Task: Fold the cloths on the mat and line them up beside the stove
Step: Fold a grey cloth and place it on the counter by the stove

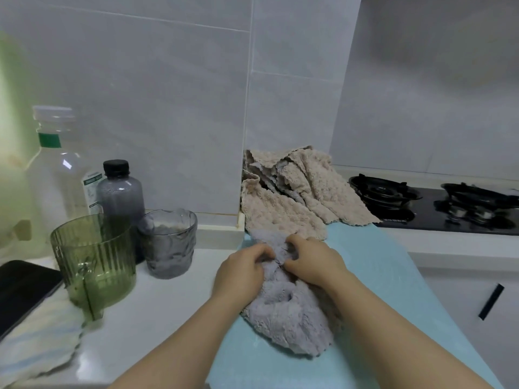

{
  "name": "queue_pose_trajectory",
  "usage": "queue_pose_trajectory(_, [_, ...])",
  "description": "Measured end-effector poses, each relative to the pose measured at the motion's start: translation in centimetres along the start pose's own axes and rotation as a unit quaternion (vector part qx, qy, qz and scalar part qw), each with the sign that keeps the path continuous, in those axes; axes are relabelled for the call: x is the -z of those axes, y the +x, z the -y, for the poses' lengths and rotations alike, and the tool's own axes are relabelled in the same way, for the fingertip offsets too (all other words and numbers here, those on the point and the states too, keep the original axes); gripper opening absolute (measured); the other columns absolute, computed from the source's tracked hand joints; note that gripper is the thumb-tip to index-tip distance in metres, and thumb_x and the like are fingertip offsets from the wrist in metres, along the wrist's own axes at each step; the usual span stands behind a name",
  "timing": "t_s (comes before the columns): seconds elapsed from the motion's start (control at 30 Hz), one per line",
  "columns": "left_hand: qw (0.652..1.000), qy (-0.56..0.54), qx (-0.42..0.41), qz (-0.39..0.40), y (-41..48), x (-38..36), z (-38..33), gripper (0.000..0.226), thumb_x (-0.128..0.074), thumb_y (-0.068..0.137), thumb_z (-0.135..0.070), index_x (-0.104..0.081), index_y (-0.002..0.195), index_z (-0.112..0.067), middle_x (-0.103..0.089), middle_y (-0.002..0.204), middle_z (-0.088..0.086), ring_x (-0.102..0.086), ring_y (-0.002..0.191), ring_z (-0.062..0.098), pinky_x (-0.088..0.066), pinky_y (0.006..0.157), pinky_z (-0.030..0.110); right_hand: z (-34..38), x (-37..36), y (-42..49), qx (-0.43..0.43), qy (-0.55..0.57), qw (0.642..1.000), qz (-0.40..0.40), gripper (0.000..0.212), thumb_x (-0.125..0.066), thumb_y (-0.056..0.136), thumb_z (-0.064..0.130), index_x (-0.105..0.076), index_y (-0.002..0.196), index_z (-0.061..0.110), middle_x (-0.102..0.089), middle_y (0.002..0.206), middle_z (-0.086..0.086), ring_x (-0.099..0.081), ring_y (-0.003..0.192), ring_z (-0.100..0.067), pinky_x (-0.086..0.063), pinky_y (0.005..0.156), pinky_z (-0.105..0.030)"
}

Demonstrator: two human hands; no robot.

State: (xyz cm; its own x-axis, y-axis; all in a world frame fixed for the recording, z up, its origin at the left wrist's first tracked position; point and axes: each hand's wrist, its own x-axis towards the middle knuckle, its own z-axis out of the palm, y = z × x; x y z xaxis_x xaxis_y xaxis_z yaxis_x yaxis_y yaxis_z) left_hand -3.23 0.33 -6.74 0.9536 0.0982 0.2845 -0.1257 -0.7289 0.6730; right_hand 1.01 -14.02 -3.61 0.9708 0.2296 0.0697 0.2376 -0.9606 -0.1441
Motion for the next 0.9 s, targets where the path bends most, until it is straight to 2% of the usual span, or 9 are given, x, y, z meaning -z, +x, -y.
queue_pose_trajectory(0.13, [0.999,-0.031,0.029,-0.026,0.1,0.0,0.3,0.039,-0.044,0.087,-0.003,-0.070,0.101,-0.029,-0.068,0.109,-0.010,-0.059,0.104,0.013,-0.040,0.081,0.018,-1.0,0.8,-0.9,0.003,0.034,0.999,0.000,0.022,-0.049,0.089,0.029,-0.046,0.109,0.020,-0.061,0.105,-0.003,-0.055,0.094,-0.024,-0.039,0.064,-0.030])
queue_pose_trajectory(0.27, [0.993,-0.068,0.043,-0.085,-0.2,0.4,0.3,0.036,-0.043,0.091,-0.006,-0.066,0.111,-0.025,-0.067,0.114,-0.006,-0.060,0.096,0.015,-0.043,0.077,0.022,-2.6,1.9,-2.7,-0.030,0.066,0.992,-0.105,0.011,-0.048,0.089,0.028,-0.044,0.093,0.018,-0.055,0.083,0.000,-0.051,0.080,-0.023,-0.033,0.054,-0.028])
queue_pose_trajectory(0.43, [0.986,-0.076,0.061,-0.135,-0.4,0.7,0.3,0.036,-0.042,0.094,-0.010,-0.059,0.123,-0.022,-0.061,0.125,0.001,-0.056,0.111,0.023,-0.041,0.081,0.026,-5.4,3.8,-4.2,-0.122,0.080,0.971,-0.189,0.011,-0.047,0.090,0.027,-0.042,0.088,0.017,-0.046,0.071,0.003,-0.046,0.075,-0.026,-0.033,0.057,-0.030])
queue_pose_trajectory(0.5, [0.990,-0.044,0.072,-0.114,-0.3,0.6,0.4,0.040,-0.040,0.095,-0.011,-0.050,0.132,-0.022,-0.054,0.134,0.000,-0.053,0.114,0.024,-0.042,0.083,0.028,-6.7,4.1,-4.1,-0.146,0.055,0.973,-0.169,0.015,-0.050,0.088,0.030,-0.042,0.087,0.018,-0.050,0.078,0.000,-0.047,0.079,-0.026,-0.037,0.061,-0.031])
queue_pose_trajectory(0.57, [0.995,0.009,0.074,-0.063,-0.2,0.4,0.5,0.045,-0.041,0.095,-0.019,-0.038,0.139,-0.024,-0.045,0.142,-0.003,-0.050,0.120,0.022,-0.042,0.086,0.030,-7.6,3.5,-3.8,-0.153,0.033,0.982,-0.105,0.020,-0.056,0.084,0.035,-0.044,0.090,0.020,-0.057,0.096,-0.003,-0.051,0.089,-0.026,-0.043,0.072,-0.034])
queue_pose_trajectory(0.63, [0.997,0.050,0.050,-0.014,-0.2,0.1,0.5,0.052,-0.048,0.092,-0.036,-0.030,0.141,-0.030,-0.040,0.145,-0.006,-0.048,0.123,0.019,-0.042,0.086,0.031,-8.2,2.2,-3.6,-0.152,0.065,0.986,-0.022,0.034,-0.060,0.082,0.040,-0.045,0.110,0.027,-0.057,0.114,-0.004,-0.051,0.103,-0.027,-0.045,0.086,-0.038])
queue_pose_trajectory(0.7, [0.997,0.078,0.021,0.017,-0.1,-0.2,0.5,0.054,-0.051,0.090,-0.045,-0.032,0.140,-0.035,-0.042,0.142,-0.009,-0.047,0.124,0.016,-0.043,0.089,0.031,-8.5,0.9,-3.6,-0.147,0.094,0.985,0.010,0.053,-0.056,0.086,0.040,-0.036,0.134,0.032,-0.055,0.126,-0.003,-0.047,0.116,-0.030,-0.043,0.093,-0.039])
queue_pose_trajectory(0.8, [0.996,0.085,0.009,0.019,0.3,-0.3,0.7,0.049,-0.050,0.092,-0.031,-0.037,0.139,-0.031,-0.043,0.143,-0.010,-0.044,0.127,0.014,-0.043,0.096,0.031,-8.5,0.0,-3.1,-0.106,0.107,0.988,-0.028,0.045,-0.054,0.089,0.023,-0.045,0.133,0.027,-0.059,0.121,-0.004,-0.049,0.113,-0.029,-0.045,0.084,-0.033])
queue_pose_trajectory(0.9, [0.997,0.070,-0.005,-0.019,0.3,-0.3,0.8,0.055,-0.044,0.093,-0.013,-0.029,0.143,-0.027,-0.032,0.150,-0.010,-0.038,0.132,0.015,-0.041,0.097,0.031,-7.8,0.0,-2.7,-0.071,0.112,0.978,-0.159,0.031,-0.054,0.083,0.009,-0.061,0.110,0.022,-0.065,0.105,-0.002,-0.052,0.101,-0.024,-0.041,0.070,-0.031])
